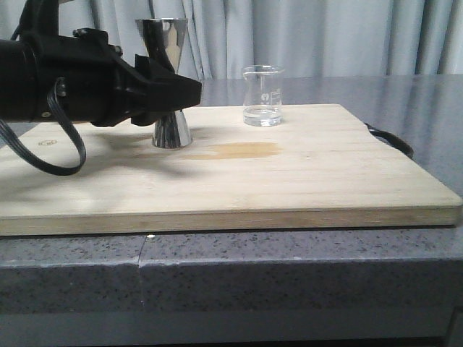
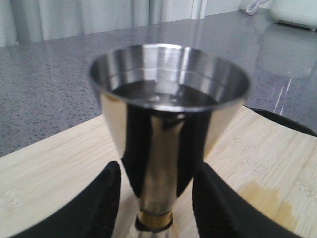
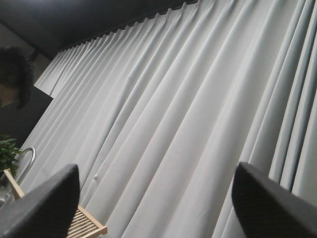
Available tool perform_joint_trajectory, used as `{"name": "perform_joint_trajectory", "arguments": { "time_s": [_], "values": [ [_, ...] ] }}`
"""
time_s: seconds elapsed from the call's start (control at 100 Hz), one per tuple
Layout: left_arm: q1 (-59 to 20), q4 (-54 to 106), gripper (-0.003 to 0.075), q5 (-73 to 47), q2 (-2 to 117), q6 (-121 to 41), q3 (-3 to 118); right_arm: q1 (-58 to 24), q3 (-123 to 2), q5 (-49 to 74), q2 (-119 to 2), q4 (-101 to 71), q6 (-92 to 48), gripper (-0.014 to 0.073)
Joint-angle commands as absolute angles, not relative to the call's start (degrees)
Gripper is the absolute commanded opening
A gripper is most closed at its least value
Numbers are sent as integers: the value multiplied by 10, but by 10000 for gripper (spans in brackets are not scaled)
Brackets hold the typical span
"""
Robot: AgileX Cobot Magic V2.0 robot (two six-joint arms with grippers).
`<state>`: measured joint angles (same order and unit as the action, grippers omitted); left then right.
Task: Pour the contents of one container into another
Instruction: 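Lower the filled jigger onto the board with the left gripper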
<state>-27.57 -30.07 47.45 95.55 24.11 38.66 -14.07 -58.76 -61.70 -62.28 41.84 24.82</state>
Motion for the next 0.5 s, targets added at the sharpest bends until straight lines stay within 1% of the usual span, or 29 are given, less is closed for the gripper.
{"name": "perform_joint_trajectory", "arguments": {
  "time_s": [0.0, 0.15, 0.22, 0.49],
  "values": [
    [-274, -287, 356, 516, 936, 244, 400, -140, -607, -626, -611, 395, 246, 562],
    [-274, -287, 494, 501, 936, 244, 400, -140, -607, -625, -611, 395, 246, 562],
    [-274, -287, 531, 491, 936, 244, 400, -140, -607, -625, -611, 395, 246, 562],
    [-274, -288, 538, 435, 905, 245, 399, -140, -607, -623, -611, 395, 246, 562]
  ]
}}
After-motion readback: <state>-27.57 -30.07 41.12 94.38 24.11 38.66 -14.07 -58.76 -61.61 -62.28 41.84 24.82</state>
